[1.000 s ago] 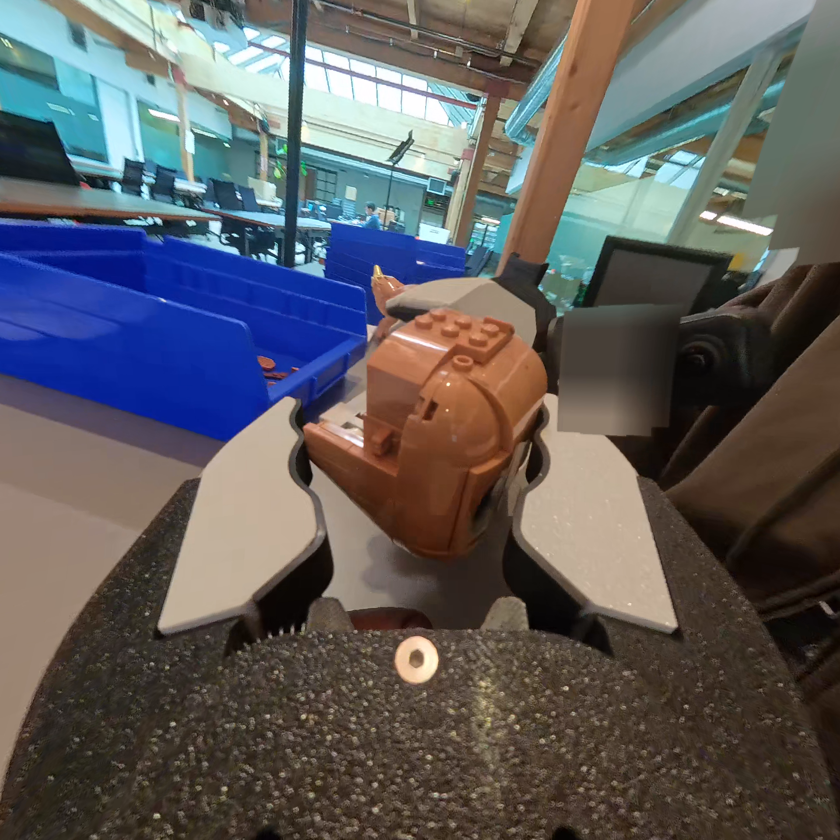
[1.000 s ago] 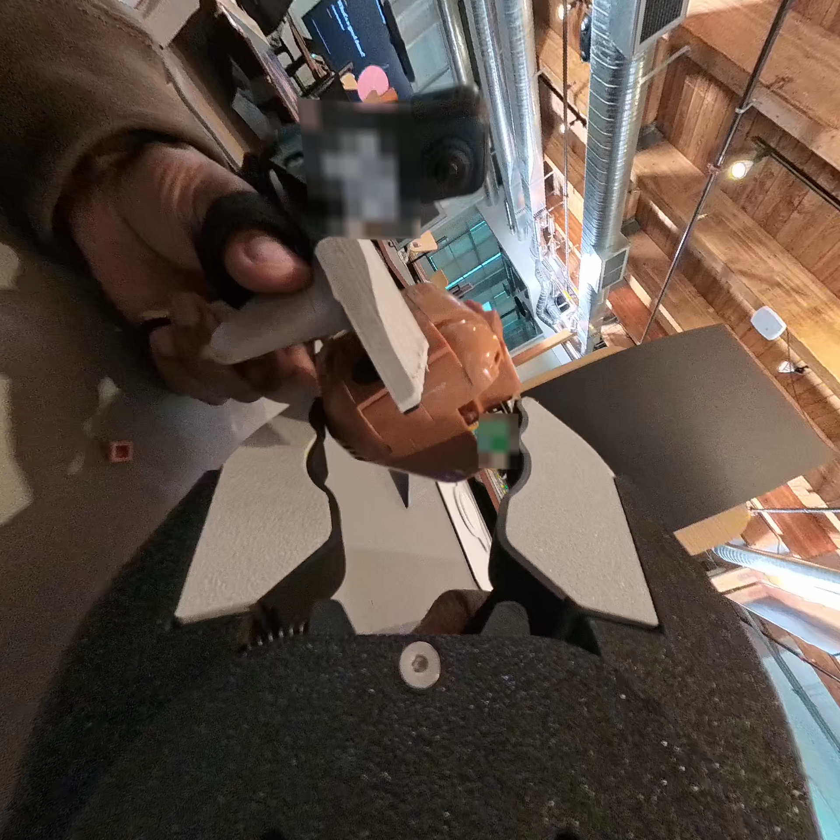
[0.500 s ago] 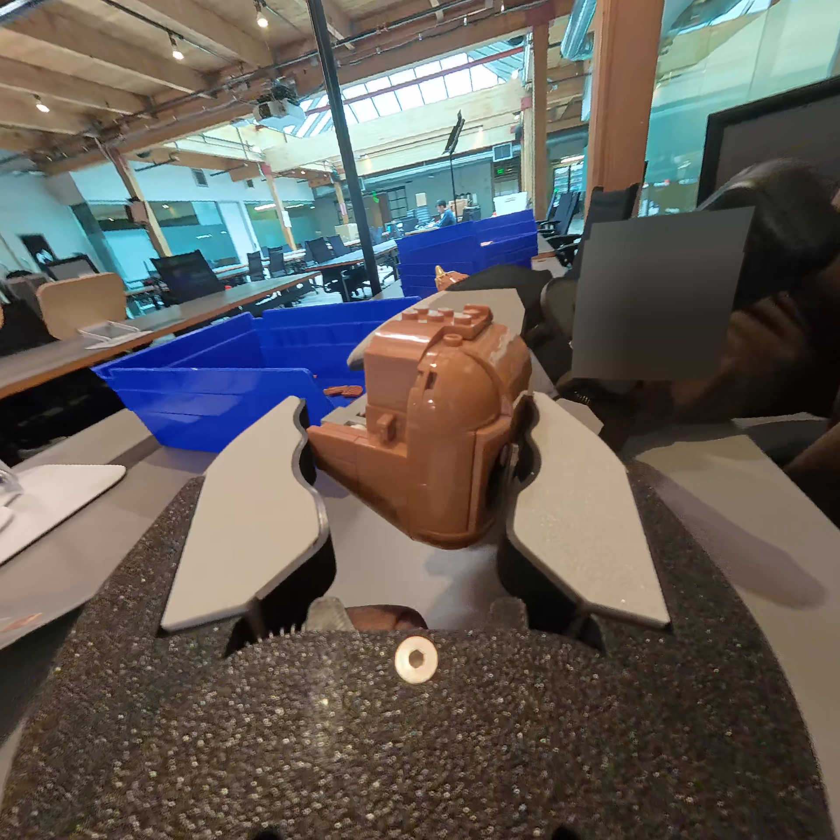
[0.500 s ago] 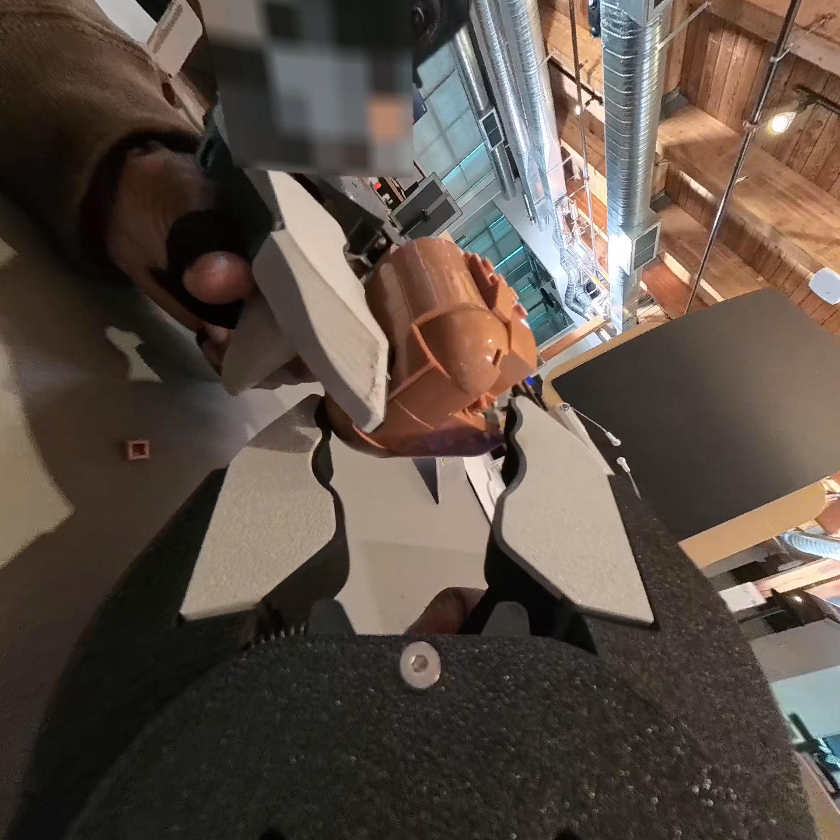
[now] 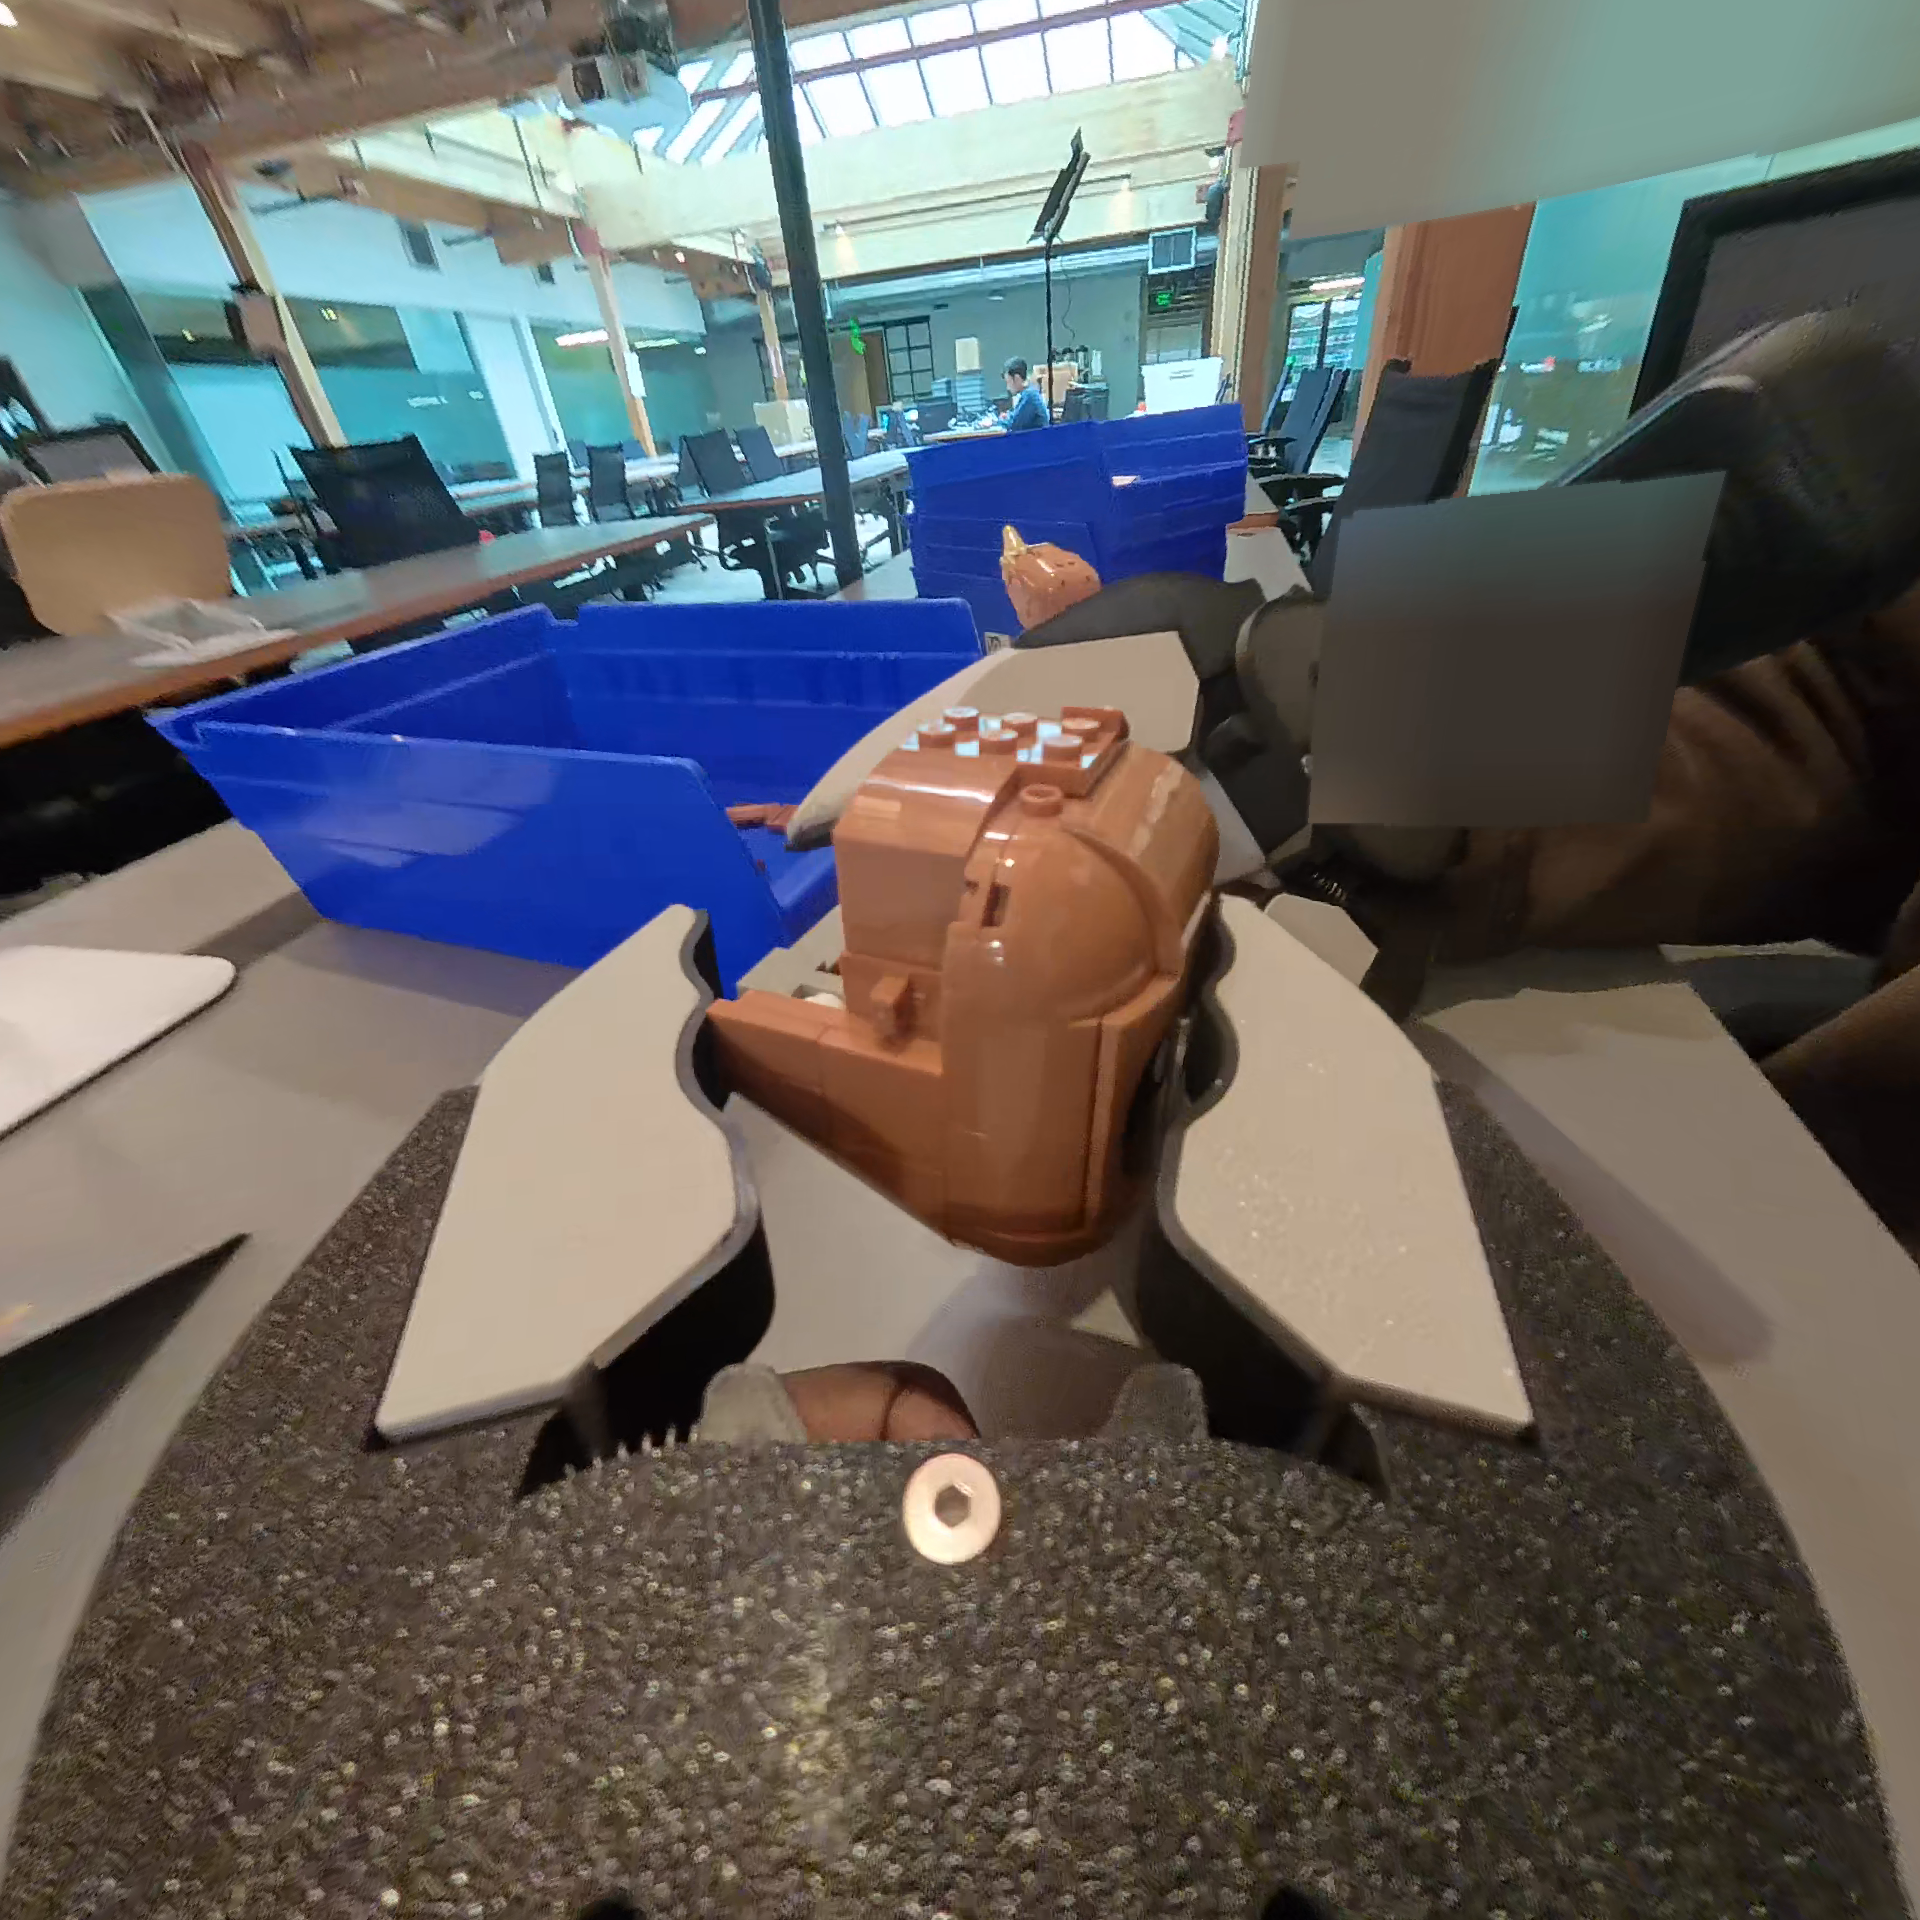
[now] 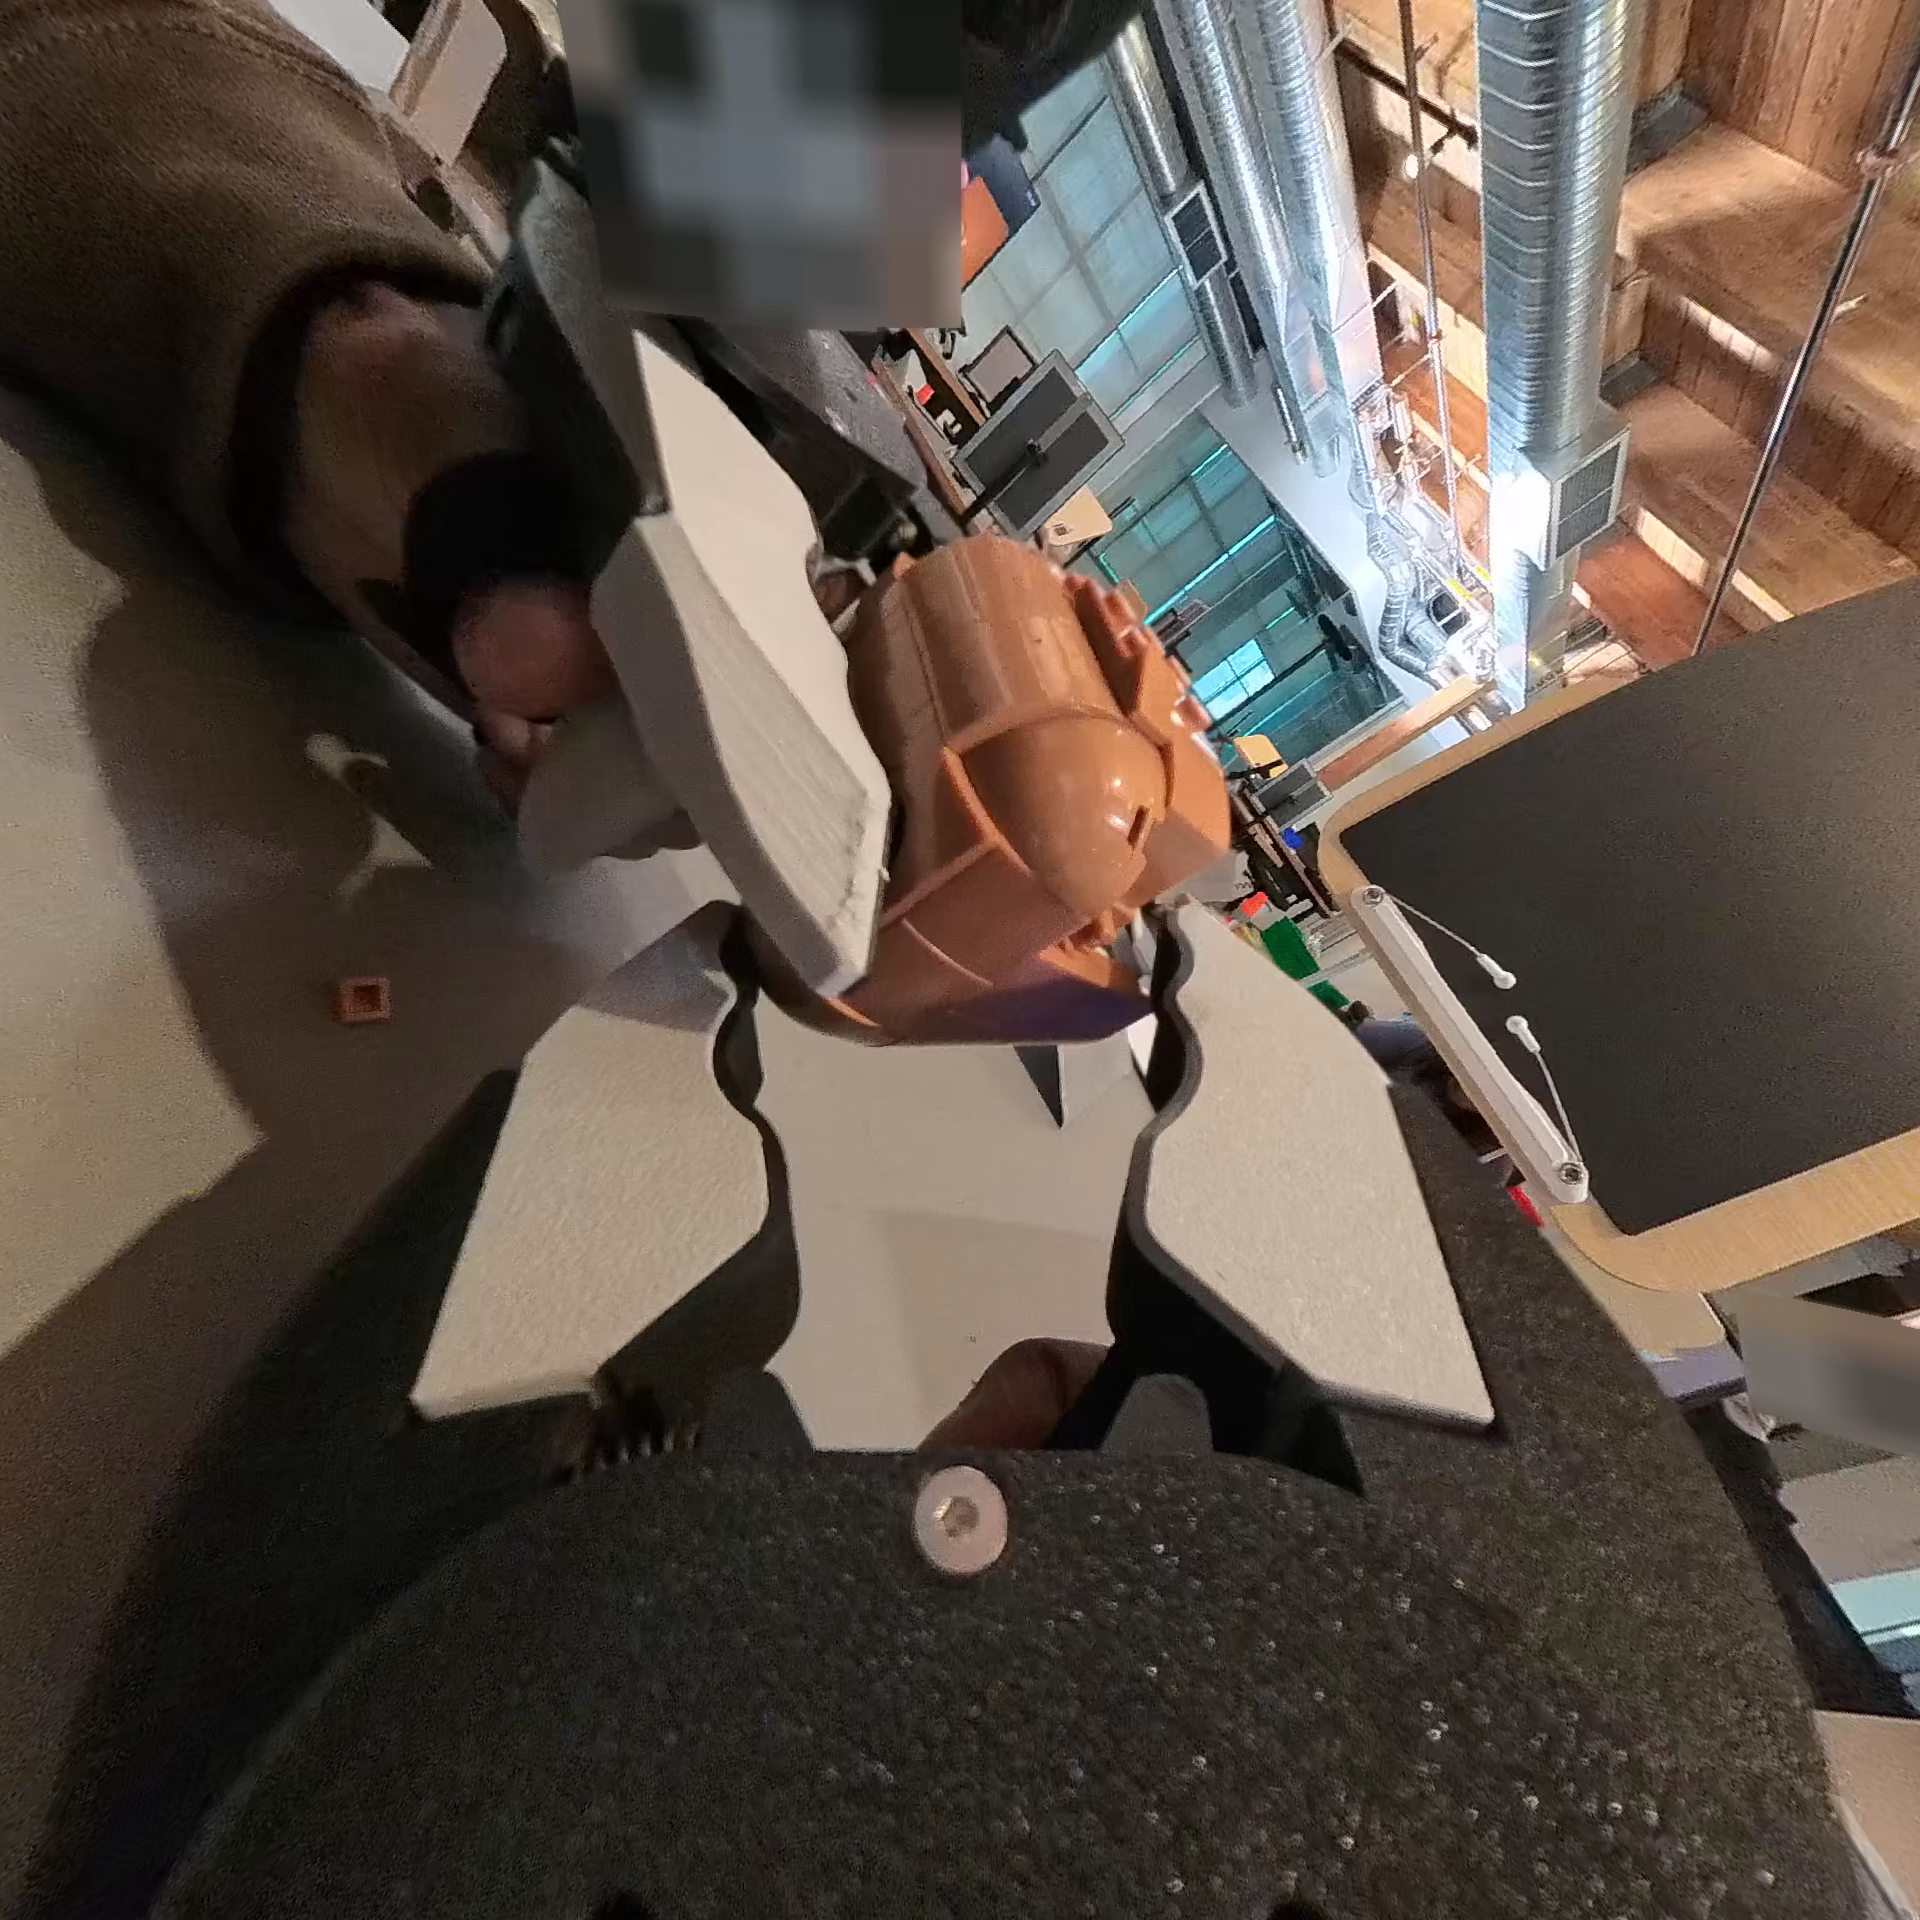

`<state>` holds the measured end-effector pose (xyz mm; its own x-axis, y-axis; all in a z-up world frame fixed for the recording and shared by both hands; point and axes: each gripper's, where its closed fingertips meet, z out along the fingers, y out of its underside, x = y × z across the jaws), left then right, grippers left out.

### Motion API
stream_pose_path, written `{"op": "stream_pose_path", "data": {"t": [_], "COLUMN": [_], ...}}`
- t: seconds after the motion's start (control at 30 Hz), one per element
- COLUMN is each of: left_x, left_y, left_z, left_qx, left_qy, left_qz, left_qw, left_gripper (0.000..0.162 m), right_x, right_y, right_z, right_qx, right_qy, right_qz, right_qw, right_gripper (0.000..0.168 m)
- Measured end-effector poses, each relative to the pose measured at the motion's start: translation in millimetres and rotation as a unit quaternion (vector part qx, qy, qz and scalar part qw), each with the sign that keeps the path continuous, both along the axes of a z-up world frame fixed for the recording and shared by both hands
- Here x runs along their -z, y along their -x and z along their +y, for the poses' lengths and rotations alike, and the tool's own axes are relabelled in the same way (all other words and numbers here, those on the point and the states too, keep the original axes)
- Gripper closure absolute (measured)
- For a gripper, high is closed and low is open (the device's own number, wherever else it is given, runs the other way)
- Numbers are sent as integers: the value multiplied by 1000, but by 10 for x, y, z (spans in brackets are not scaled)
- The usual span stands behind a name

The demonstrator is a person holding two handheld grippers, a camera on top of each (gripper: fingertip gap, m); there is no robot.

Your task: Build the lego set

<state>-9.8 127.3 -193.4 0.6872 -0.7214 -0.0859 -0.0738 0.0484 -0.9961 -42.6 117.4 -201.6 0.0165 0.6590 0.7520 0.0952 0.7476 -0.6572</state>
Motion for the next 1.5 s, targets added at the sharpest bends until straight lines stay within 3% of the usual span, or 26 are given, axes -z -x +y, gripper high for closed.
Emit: {"op": "stream_pose_path", "data": {"t": [0.23,0.33,1.23,1.5], "left_x": [21,119,91,13], "left_y": [-29,-86,-82,-117], "left_z": [-7,29,-3,-59], "left_qx": [32,31,66,71], "left_qy": [61,98,117,53], "left_qz": [-64,-50,-76,-49], "left_qw": [996,993,988,995], "left_gripper": [75,64,66,68], "right_x": [6,5,22,27], "right_y": [-13,6,40,24], "right_z": [-45,-98,-67,-127], "right_qx": [-25,-28,3,-29], "right_qy": [20,-3,-12,-12], "right_qz": [-4,2,-7,-1], "right_qw": [999,1000,1000,1000], "right_gripper": [98,101,104,105]}}
